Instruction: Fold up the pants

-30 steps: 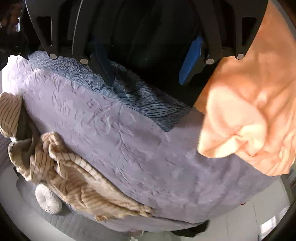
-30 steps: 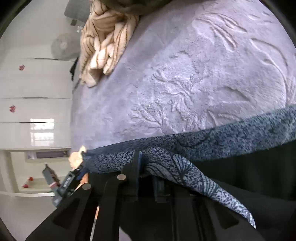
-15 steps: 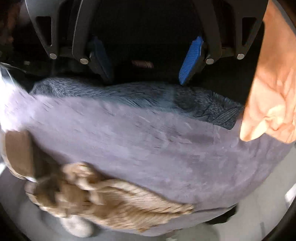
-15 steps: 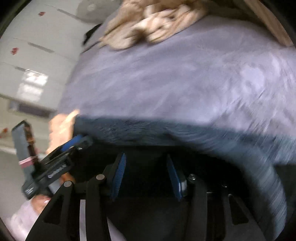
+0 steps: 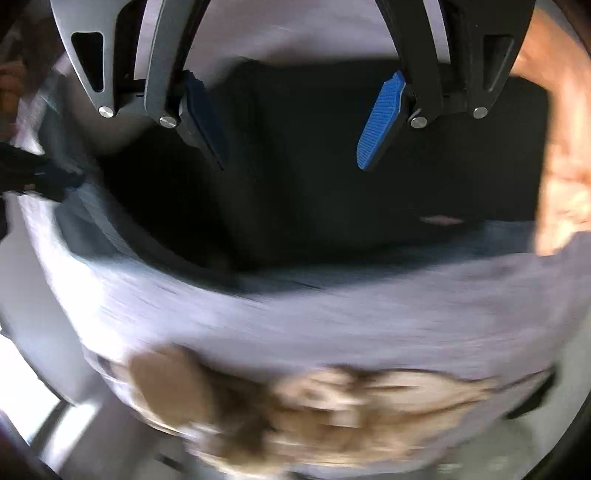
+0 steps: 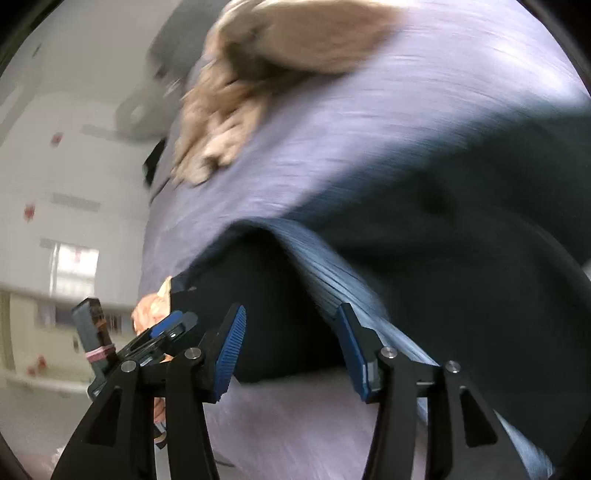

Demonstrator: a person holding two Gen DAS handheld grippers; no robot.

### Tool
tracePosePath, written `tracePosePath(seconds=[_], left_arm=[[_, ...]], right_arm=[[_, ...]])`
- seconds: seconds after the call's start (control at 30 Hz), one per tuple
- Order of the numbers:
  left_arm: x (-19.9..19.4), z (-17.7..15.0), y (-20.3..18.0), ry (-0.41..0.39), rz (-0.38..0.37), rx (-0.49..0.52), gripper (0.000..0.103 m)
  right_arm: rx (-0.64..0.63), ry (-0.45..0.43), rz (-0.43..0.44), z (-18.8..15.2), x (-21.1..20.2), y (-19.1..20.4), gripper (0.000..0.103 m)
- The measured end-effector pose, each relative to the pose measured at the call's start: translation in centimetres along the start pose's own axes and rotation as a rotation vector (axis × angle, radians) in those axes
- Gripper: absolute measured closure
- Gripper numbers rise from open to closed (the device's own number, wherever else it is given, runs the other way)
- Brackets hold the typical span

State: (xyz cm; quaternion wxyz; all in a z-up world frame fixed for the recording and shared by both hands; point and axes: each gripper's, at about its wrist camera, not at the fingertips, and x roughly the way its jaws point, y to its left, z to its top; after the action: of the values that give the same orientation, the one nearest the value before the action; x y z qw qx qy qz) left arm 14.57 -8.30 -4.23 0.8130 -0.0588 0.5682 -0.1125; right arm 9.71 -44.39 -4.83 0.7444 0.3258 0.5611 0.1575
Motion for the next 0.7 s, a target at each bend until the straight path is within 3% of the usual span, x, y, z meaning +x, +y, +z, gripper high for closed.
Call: tracePosePath(seconds=[0.07, 0.17, 0.27, 0.37, 0.47, 0.6, 0.63, 0.67, 0.7], left_arm=[[0.7, -0.7, -4.7, 0.036, -0.129, 0.047, 0.03], [3.0, -1.6, -10.8, 0.113, -0.241, 0.09, 0.03], [5.6, -2.2, -15.0, 0.197, -0.303, 0.118, 0.03], [7.2, -2.3, -18.1, 0.242, -0.321, 0.129, 0.03], [8.0, -2.6, -19.9, 0.26, -0.333, 0.134, 0.03], [10.2, -3.1, -21.4, 0.315, -0.302, 0.134, 0.03], [10.4, -3.7, -21.2, 0.322, -0.301, 0.13, 0.033], [10.9, -3.7, -21.2, 0.33, -0.304, 0.121, 0.048], [11.3, -3.6, -21.5, 0.343, -0.32, 0.117, 0.055]], right_arm=[[0.086, -0.039, -0.044, -2.3, -3.4, -3.8, 0.046], [0.218, -0.1, -0.122, -6.7, -8.6, -9.5, 0.044], [0.345, -0.145, -0.161, -11.1, -12.3, -14.9, 0.044], [0.42, -0.156, -0.17, -13.6, -12.7, -17.3, 0.044], [0.472, -0.173, -0.088, -15.3, -12.9, -19.0, 0.044], [0.494, -0.155, 0.093, -15.1, -10.7, -20.7, 0.045], [0.507, -0.143, 0.116, -14.8, -9.9, -21.0, 0.049], [0.519, -0.135, 0.126, -14.7, -9.3, -21.3, 0.075], [0.531, -0.123, 0.142, -14.5, -9.1, -21.4, 0.092]])
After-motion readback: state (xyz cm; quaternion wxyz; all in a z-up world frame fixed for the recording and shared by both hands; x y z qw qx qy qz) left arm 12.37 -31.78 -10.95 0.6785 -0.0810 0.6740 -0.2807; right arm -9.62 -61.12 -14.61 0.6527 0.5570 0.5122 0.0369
